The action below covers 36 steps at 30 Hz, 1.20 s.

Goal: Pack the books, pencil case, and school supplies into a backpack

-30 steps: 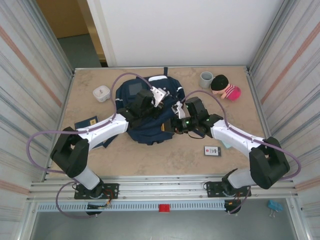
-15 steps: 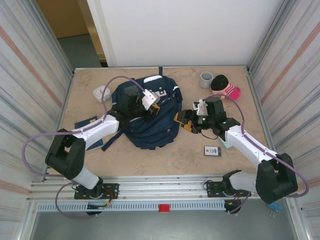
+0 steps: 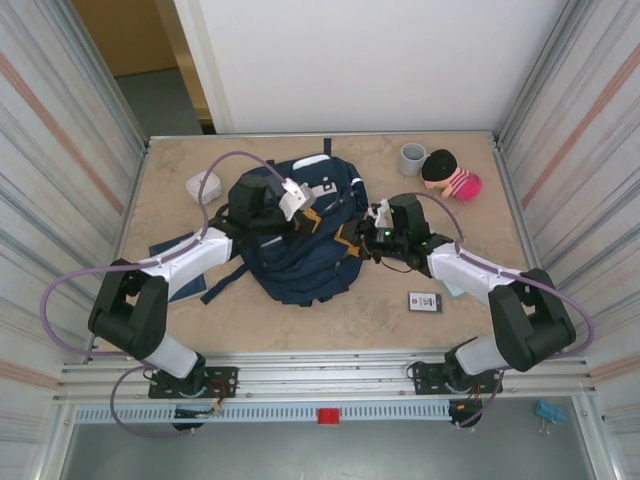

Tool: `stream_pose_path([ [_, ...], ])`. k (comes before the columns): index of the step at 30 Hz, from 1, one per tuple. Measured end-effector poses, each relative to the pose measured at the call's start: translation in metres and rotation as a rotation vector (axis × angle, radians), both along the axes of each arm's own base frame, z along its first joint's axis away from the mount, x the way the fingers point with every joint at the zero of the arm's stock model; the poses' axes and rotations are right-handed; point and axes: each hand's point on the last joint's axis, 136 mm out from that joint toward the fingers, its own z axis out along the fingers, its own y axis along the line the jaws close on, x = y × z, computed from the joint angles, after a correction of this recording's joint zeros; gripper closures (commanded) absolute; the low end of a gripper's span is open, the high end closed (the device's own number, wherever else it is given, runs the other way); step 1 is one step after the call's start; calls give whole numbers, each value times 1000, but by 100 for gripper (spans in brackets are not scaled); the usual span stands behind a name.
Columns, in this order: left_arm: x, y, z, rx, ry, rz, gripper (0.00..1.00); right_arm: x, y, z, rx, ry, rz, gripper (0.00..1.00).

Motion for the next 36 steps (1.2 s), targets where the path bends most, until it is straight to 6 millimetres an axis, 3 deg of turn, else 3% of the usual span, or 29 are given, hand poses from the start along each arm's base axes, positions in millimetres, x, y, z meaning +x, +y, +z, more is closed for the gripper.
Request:
stream_pose_path([
  [3, -1, 6, 7, 7, 13, 52, 65, 2, 4, 3, 8, -10, -23, 89],
  [5, -4, 12, 25, 5, -5, 102, 56, 3, 5, 2, 2, -4, -39, 91],
  [10, -36, 24, 70, -2, -26, 243, 50, 3, 9, 0, -8, 4, -65, 96],
  [14, -69, 40, 78, 2, 68, 382, 50, 3, 14, 1, -17, -1, -83, 96],
  [17, -93, 51, 69, -5, 173, 476, 50, 5, 19, 7, -20, -16, -99, 95],
  [21, -122, 56, 35, 26, 316, 551, 50, 8, 23, 14, -15, -33, -117, 95],
  [24, -133, 52, 9, 75, 390, 581, 50, 10, 24, 15, -18, -36, -128, 95],
  [31, -125, 39, -35, 164, 476, 650, 50, 8, 29, 18, -23, -41, -126, 95],
  [36, -114, 24, -43, 157, 487, 664, 51, 9, 32, 22, -24, -49, -128, 95],
])
